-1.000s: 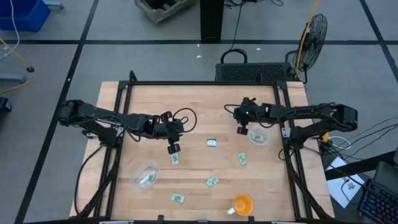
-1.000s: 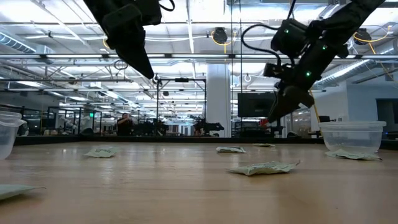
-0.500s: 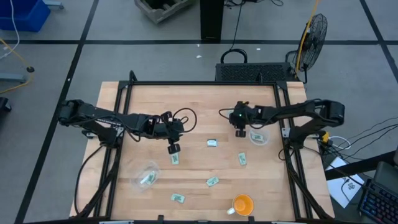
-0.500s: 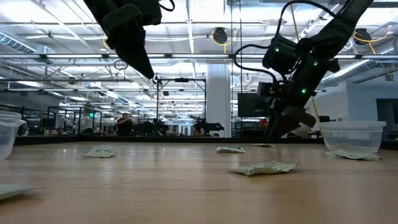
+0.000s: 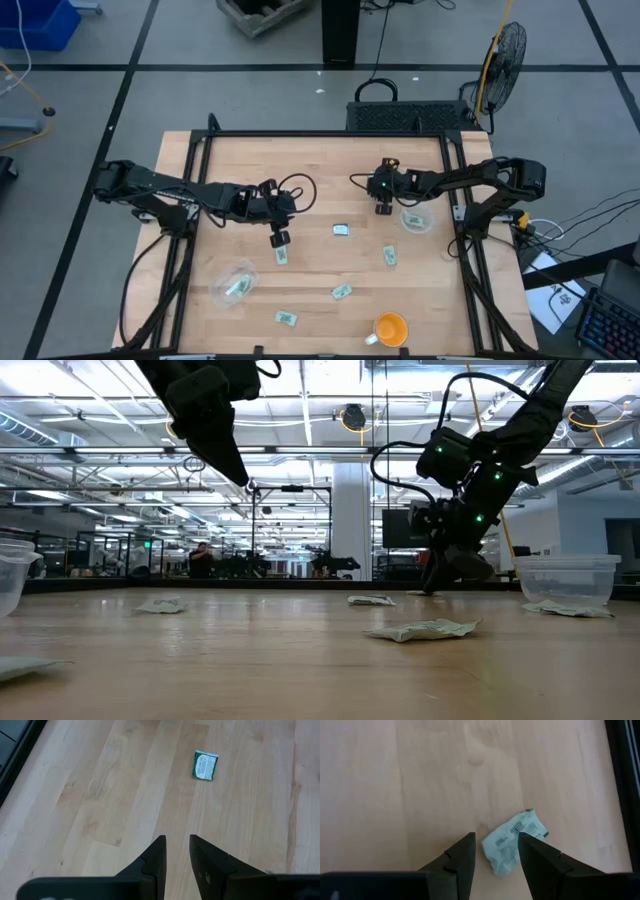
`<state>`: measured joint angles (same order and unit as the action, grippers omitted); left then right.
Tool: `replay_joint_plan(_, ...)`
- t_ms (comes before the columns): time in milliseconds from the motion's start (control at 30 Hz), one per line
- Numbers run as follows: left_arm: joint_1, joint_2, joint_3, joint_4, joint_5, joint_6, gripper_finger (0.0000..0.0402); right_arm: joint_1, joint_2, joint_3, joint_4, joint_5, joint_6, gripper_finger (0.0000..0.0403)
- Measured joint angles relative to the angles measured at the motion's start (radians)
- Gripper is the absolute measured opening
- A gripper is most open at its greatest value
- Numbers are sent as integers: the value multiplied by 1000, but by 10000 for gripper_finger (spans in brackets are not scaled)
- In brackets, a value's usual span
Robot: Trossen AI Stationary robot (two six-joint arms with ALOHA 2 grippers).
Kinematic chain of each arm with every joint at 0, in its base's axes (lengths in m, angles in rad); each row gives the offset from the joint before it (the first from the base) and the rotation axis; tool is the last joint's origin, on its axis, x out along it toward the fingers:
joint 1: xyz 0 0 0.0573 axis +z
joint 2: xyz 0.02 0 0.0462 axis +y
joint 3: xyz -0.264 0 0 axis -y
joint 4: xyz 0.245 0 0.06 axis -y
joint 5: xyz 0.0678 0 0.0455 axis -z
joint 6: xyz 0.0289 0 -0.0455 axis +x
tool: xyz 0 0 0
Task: Pick and place Stevia / Truvia into bins
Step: Put the white stevia packet into the circle transparent container
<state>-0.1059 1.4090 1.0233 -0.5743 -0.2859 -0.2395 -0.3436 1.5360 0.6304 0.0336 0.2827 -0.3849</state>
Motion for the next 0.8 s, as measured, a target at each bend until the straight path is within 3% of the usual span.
replay_joint_plan(467, 0, 0, 0, 0, 0, 1, 90, -53, 0, 0, 0, -76, 5, 133)
replay_joint_plan(800, 0, 0, 0, 0, 0, 0, 90, -107, 0, 0, 1, -77, 16, 57)
